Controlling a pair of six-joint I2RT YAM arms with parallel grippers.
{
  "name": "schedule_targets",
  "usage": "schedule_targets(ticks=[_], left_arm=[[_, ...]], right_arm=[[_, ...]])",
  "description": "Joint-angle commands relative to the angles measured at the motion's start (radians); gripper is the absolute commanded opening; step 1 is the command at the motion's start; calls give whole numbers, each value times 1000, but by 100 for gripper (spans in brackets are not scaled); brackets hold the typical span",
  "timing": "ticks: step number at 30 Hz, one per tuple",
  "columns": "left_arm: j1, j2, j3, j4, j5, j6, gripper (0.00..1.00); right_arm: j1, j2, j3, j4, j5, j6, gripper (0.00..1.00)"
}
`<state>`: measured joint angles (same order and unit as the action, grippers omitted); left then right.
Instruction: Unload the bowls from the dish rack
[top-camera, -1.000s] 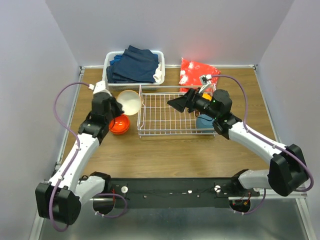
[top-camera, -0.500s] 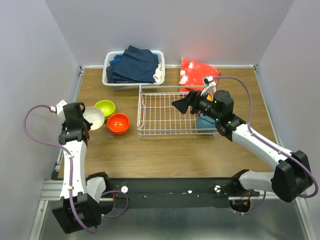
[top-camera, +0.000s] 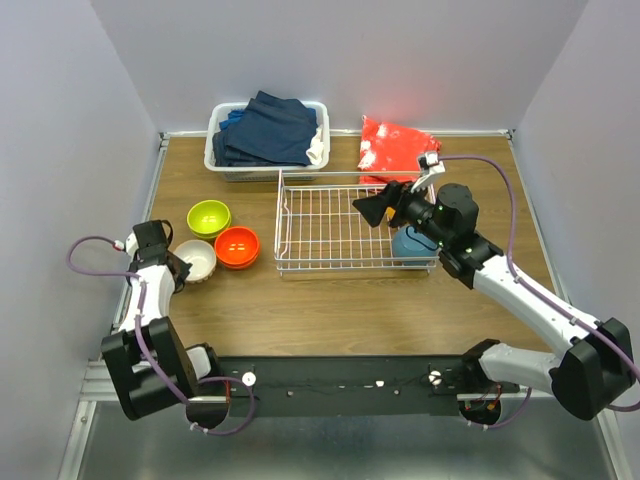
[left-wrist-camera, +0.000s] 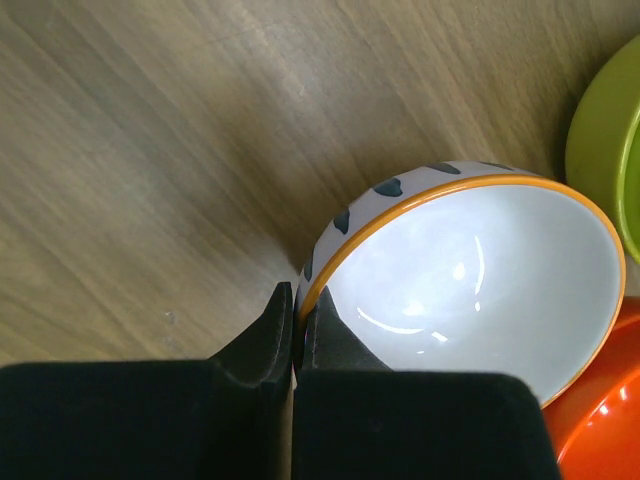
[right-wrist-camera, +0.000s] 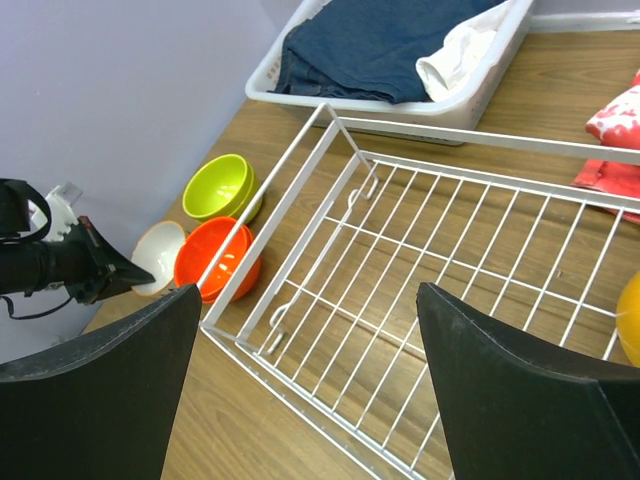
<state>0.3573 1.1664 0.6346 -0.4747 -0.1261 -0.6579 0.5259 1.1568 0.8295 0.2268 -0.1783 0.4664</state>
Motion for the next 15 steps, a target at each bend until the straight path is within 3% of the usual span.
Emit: schedule_targets(ticks=[1, 10, 11, 12, 15], left_arm=[[68, 53, -13, 162, 125, -45, 0], [115, 84, -12, 162, 143, -23, 22], [115, 82, -9, 160, 140, -22, 39], [115, 70, -15, 163, 141, -20, 40], [115, 43, -19, 157, 137, -20, 63]], right_arm=[[-1, -19, -24, -23, 57, -29, 97], [0, -28, -33, -29, 86, -43, 98], [0, -28, -30, -33, 91, -44, 98], [0, -28, -29, -37, 95, -46, 98], [0, -19, -17, -55, 102, -55, 98]])
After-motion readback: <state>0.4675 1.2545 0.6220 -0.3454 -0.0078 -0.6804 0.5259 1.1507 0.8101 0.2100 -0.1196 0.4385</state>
